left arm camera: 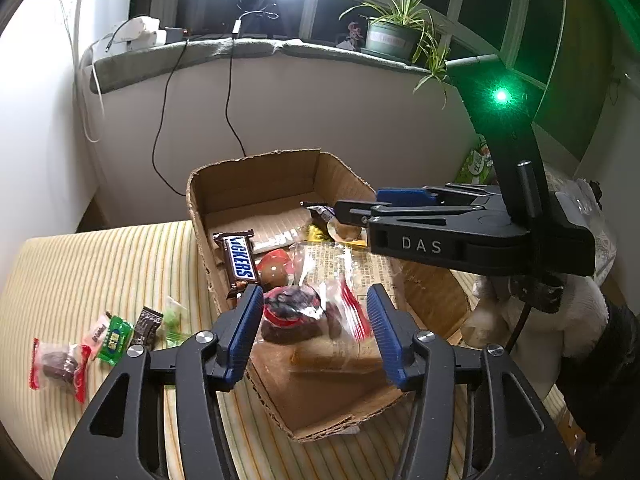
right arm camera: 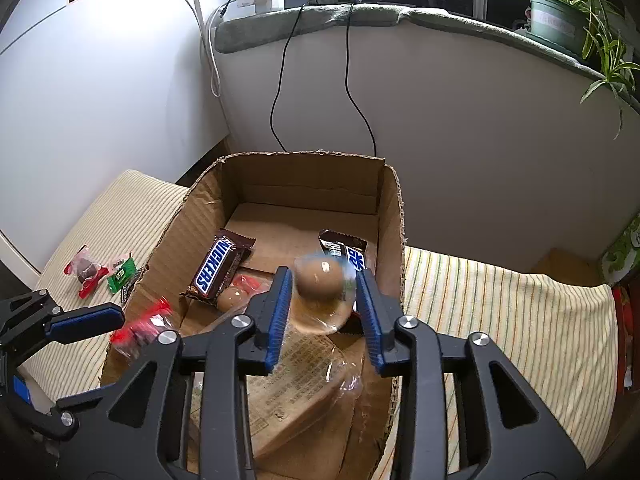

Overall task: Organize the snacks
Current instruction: 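Carry the cake and egg into the box and open both tools, then grasp the bagged brown cake with the left tool while the right tool grasps the green candy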

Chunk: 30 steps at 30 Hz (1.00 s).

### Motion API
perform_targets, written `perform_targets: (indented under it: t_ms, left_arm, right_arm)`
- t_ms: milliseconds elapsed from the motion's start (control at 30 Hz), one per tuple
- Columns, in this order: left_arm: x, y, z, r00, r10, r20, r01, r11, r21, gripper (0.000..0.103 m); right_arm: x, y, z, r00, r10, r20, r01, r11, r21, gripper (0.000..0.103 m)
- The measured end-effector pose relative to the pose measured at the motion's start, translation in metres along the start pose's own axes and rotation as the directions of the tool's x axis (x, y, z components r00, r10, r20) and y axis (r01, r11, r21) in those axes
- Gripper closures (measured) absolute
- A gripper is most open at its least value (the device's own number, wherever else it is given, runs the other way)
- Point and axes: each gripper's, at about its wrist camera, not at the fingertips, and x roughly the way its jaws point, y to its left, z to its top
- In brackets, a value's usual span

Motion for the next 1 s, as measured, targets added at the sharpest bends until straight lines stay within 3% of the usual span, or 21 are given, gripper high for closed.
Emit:
perform_targets:
  t_ms: [33, 100, 300, 1000]
  left_arm:
    - [0.000, 0.000, 0.000, 1.000, -0.001, 0.001, 0.001, 1.000, 0.000, 0.050]
    - [-0.001, 0.000, -0.001, 1.000, -0.002, 0.000, 0.002, 1.000, -0.001, 0.050]
    - [-0.005, 0.002, -0.003, 1.000, -0.006, 0.003, 0.006, 1.000, -0.008, 0.050]
    - [-0.053, 0.049, -0.025, 0.997, 0.061, 0.050, -0.055, 0.994, -0.098, 0.048]
  right_arm:
    - [-0.001, 0.001, 0.000, 1.000, -0.004, 0.006, 0.004, 1.000, -0.001, 0.045]
    - [-0.004, 0.002, 0.000, 1.000, -0.014, 0.017, 0.014, 1.000, -0.005, 0.036]
    - [-0.009, 0.006, 0.002, 0.999, -0.025, 0.030, 0.025, 1.000, -0.012, 0.022]
    - [-0.033, 0.042, 0.001, 0.998, 0.006, 0.058, -0.004, 0.999, -0.037, 0.017]
